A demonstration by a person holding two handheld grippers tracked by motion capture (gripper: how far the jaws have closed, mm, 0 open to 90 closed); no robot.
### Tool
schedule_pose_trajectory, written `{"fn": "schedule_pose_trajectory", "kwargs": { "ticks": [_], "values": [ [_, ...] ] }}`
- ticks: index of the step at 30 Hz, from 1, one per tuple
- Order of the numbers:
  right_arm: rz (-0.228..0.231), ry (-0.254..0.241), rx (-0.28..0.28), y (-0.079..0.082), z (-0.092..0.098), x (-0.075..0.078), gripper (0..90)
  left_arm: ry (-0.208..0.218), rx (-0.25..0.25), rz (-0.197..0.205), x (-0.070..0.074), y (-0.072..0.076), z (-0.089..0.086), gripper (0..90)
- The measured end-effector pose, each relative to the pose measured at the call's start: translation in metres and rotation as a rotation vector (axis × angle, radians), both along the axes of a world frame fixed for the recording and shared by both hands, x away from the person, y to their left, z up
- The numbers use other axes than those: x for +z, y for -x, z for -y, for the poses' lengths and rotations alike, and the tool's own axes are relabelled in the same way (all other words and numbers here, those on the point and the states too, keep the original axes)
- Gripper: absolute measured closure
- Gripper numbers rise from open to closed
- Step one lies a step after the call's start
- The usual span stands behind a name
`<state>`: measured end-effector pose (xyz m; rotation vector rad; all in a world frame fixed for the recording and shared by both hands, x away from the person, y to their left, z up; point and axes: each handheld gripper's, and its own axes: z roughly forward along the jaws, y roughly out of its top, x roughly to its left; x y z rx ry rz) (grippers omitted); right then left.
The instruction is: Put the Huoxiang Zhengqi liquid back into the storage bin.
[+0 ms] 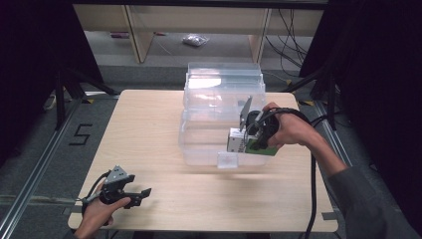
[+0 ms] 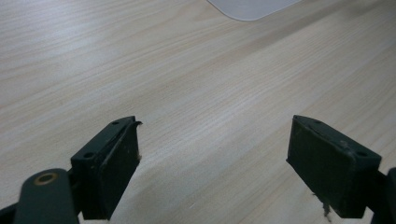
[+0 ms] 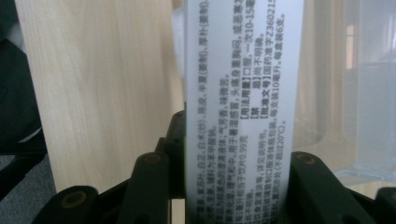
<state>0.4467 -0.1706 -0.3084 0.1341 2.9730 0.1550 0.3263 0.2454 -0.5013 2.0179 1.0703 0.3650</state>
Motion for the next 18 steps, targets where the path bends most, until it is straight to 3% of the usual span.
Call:
{"fn": "schedule_pose_trajectory", "kwargs": {
  "ticks": [2,3,4,5,6,13,14,15,18],
  "values": [
    [-0.004,-0.006,-0.009,-0.005,0.001,0.0,65.1,0.001,-0.002,-0.001,0.0,0.0,0.0,16.1],
    [-0.008,-0.004,-0.04,-0.009,0.002,0.0,65.1,0.001,0.0,-0.002,0.0,0.0,0.0,16.0],
    [-0.004,-0.007,-0.029,-0.013,0.002,-0.001,65.0,-0.001,-0.002,-0.002,0.0,0.0,0.0,16.0],
    [0.007,-0.009,0.027,-0.018,0.003,-0.002,65.0,-0.001,-0.002,-0.003,0.0,0.0,0.0,16.0],
    [-0.008,-0.009,-0.034,-0.017,0.004,-0.002,65.1,0.0,-0.002,-0.003,0.0,0.0,0.0,16.0],
    [-0.007,-0.011,-0.028,-0.036,0.008,-0.008,65.0,-0.004,-0.001,-0.007,0.0,0.0,-0.001,16.0],
    [-0.001,-0.019,0.008,-0.04,0.008,-0.01,65.0,-0.007,0.0,-0.009,0.0,0.0,-0.001,16.0],
    [-0.007,-0.012,-0.031,-0.039,0.008,-0.01,65.0,-0.007,0.0,-0.009,0.0,0.0,-0.001,16.0],
    [-0.013,-0.02,-0.014,-0.044,0.009,-0.014,65.0,-0.008,-0.003,-0.013,0.001,0.0,-0.001,16.0]
  ]
}}
